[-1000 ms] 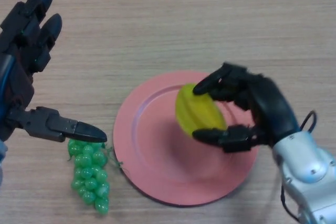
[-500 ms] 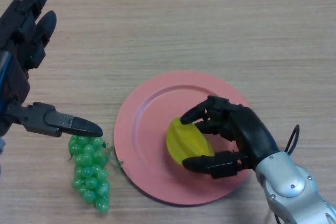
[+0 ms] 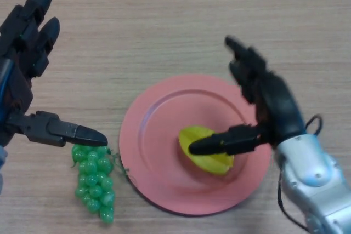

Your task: Pick up the yellow starfruit and place it on the plate

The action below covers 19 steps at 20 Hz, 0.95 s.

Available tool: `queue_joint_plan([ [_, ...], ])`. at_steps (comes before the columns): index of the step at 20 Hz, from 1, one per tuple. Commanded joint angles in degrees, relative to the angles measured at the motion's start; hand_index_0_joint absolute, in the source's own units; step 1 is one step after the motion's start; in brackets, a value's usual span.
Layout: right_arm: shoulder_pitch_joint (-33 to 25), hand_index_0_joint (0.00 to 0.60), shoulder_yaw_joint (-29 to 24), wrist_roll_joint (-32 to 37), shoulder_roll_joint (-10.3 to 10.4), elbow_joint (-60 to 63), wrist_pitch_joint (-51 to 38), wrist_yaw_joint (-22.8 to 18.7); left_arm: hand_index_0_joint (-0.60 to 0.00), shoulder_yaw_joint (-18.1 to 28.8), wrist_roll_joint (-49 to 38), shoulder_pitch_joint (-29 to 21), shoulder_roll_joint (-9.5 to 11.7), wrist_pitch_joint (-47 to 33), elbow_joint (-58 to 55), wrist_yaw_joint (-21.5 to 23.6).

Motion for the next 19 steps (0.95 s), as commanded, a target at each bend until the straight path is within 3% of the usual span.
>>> queue_joint_plan([
  [1, -0.1, 0.000, -5.4, 2.5, -0.1, -8.1, -2.0, 3.2, 0.000, 2.5, -1.6, -1.5, 1.9, -7.4, -2.8, 1.7],
  [4, 3.3, 0.000, -9.1, 1.9, -0.1, -13.8, -1.4, 7.9, 0.000, 2.7, -2.3, -0.5, 1.5, -7.7, -2.8, 1.6],
  [7, 6.3, 0.000, -12.0, -0.5, -0.5, -19.5, -1.2, 10.0, 0.000, 4.0, -1.6, 2.7, 1.3, -3.7, -5.5, -4.5],
  [12, 6.4, 0.000, -12.7, -5.8, -0.9, -20.3, -2.6, 10.9, 0.000, 3.7, -0.1, 3.5, 0.0, -6.2, -5.5, -3.8],
  [19, 6.5, 0.000, -11.9, -8.4, -0.5, -20.3, -4.0, 9.9, 0.000, 3.6, 0.3, 2.4, 0.7, -7.9, -2.7, -2.5],
])
